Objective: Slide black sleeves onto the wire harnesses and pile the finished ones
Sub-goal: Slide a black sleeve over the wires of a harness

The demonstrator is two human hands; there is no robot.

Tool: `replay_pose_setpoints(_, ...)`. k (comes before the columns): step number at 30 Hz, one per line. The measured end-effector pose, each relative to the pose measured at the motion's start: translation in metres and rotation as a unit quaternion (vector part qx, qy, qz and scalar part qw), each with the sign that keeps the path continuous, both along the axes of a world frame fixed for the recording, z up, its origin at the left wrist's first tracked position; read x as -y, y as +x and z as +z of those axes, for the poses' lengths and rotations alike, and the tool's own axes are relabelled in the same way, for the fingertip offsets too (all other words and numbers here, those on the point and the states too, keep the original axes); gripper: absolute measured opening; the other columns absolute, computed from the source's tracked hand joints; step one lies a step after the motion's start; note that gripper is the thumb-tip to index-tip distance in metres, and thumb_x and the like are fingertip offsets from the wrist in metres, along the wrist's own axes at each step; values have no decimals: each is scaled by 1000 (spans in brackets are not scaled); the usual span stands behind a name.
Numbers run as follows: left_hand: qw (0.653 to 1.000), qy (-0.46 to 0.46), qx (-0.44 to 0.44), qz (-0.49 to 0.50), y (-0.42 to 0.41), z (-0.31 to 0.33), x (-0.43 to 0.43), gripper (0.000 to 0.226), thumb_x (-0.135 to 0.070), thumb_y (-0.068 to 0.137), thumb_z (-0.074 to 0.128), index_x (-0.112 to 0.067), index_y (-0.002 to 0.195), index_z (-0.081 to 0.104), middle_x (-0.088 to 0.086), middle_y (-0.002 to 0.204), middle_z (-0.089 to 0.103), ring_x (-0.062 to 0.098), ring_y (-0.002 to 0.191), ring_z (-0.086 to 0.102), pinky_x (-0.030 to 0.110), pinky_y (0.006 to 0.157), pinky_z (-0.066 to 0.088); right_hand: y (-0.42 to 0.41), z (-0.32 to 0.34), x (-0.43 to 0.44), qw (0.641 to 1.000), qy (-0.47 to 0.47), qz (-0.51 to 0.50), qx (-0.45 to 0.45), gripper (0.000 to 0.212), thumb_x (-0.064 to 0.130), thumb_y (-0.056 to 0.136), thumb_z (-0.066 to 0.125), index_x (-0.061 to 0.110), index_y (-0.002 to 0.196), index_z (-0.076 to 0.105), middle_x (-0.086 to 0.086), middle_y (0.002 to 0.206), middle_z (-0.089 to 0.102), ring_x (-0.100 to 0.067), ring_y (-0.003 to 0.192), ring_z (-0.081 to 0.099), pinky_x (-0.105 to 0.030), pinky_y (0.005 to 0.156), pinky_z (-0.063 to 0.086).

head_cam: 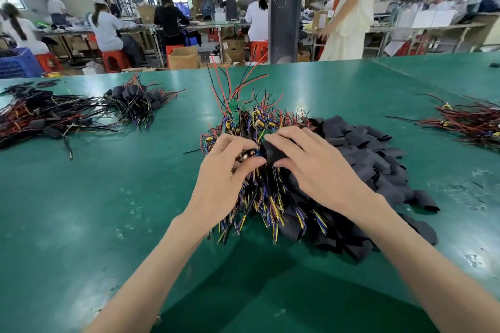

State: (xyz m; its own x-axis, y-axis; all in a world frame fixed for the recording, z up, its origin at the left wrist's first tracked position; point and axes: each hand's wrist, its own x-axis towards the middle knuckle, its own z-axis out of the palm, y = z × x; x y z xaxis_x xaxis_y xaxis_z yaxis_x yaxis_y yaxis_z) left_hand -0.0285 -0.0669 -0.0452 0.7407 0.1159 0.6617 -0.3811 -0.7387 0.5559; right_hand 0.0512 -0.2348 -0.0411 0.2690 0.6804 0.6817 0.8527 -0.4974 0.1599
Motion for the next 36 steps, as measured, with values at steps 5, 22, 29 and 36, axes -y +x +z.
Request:
replay_pose_setpoints(5, 994, -78, -74, -18, 1, 0, -3, 26, -19, 84, 68, -25, 105, 55, -10, 81, 62, -5, 70, 53, 6, 66, 36, 3, -5, -3, 999, -32, 4, -34, 35, 23, 92, 50, 4, 122, 51, -9, 110, 50, -27, 92, 49, -38, 85, 42)
replay_pose_setpoints(22, 992, -84, -90, -39, 0, 5, -15, 28, -5, 82, 68, -32, 89, 65, -9, 83, 68, 0, 77, 59, 14, 78, 44, 5, -2, 2, 998, -43, -54, 3, 41, 30, 92, 46, 11, 126, 56, -4, 110, 57, -27, 88, 54, -35, 72, 32)
replay_pose_setpoints(29, 992, -90, -83, -31, 0, 4, -12, 29, -2, 80, 71, -27, 93, 63, -19, 81, 64, -10, 76, 59, 6, 77, 42, 1, -3, 0, 999, -28, -9, -21, 39, 25, 89, 54, 9, 124, 58, -5, 110, 59, -24, 89, 54, -37, 76, 37)
replay_pose_setpoints(36, 993, -81, -84, -13, 1, -1, -8, 34, -2, 77, 73, -29, 91, 58, -15, 78, 62, -8, 73, 57, 4, 71, 40, -6, -5, -5, 999, -34, 21, -32, 37, 21, 88, 59, 7, 123, 59, -6, 111, 60, -28, 90, 57, -41, 75, 44)
